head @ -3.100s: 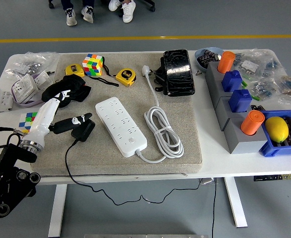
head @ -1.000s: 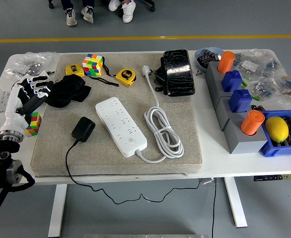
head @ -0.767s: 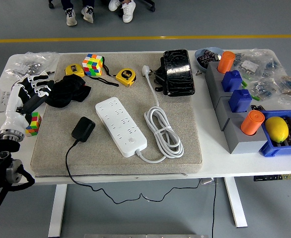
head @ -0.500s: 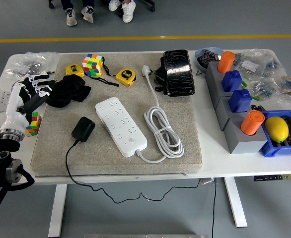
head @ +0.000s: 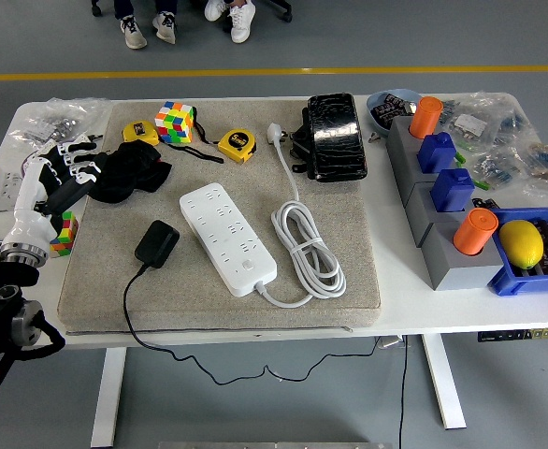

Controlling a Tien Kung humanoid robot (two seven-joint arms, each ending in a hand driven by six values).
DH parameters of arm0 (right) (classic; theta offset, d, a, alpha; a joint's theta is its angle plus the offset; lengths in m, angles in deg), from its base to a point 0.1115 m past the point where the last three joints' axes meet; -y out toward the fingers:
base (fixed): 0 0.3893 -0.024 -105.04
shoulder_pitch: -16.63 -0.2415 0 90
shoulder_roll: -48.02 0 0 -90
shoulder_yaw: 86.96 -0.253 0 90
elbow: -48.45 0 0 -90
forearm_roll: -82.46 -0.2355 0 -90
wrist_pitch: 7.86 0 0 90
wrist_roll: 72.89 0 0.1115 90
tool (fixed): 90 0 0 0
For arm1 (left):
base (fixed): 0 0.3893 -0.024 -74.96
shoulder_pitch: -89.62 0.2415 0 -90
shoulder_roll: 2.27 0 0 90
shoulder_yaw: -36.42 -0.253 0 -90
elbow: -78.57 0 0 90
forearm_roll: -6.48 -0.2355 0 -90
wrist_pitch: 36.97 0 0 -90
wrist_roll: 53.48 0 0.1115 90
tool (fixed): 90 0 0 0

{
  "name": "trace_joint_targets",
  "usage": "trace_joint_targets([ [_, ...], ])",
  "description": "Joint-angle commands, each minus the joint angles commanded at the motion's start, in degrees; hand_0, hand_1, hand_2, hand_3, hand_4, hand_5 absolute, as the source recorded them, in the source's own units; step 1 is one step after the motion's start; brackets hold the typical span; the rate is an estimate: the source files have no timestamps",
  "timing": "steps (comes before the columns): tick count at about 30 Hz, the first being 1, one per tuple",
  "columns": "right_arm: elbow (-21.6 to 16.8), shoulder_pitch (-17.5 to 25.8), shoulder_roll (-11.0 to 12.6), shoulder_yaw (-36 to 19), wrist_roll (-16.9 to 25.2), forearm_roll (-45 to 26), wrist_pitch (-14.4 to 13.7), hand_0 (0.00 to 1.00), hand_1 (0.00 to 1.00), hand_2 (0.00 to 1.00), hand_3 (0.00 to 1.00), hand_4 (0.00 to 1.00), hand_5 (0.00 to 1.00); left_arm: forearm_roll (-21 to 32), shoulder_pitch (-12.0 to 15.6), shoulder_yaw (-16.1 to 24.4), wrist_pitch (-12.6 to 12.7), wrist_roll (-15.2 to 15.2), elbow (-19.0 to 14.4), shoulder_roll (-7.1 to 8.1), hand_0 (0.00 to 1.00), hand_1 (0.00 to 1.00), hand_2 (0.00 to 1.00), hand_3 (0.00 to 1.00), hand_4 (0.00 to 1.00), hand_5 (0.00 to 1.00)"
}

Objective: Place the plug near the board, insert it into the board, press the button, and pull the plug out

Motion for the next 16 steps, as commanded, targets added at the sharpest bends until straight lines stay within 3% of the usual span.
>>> trace_joint_targets([
  [16,0.01,0.35,0.04,0.42,-0.07,-0.11,0.04,0.48,0.592,0.543,0.51,0.854,0.384,0.04,-0.18,-0.9,-0.08,0.11,0.03,0.1,0.38,0.465,0.53,0.558,0.777,0.259],
])
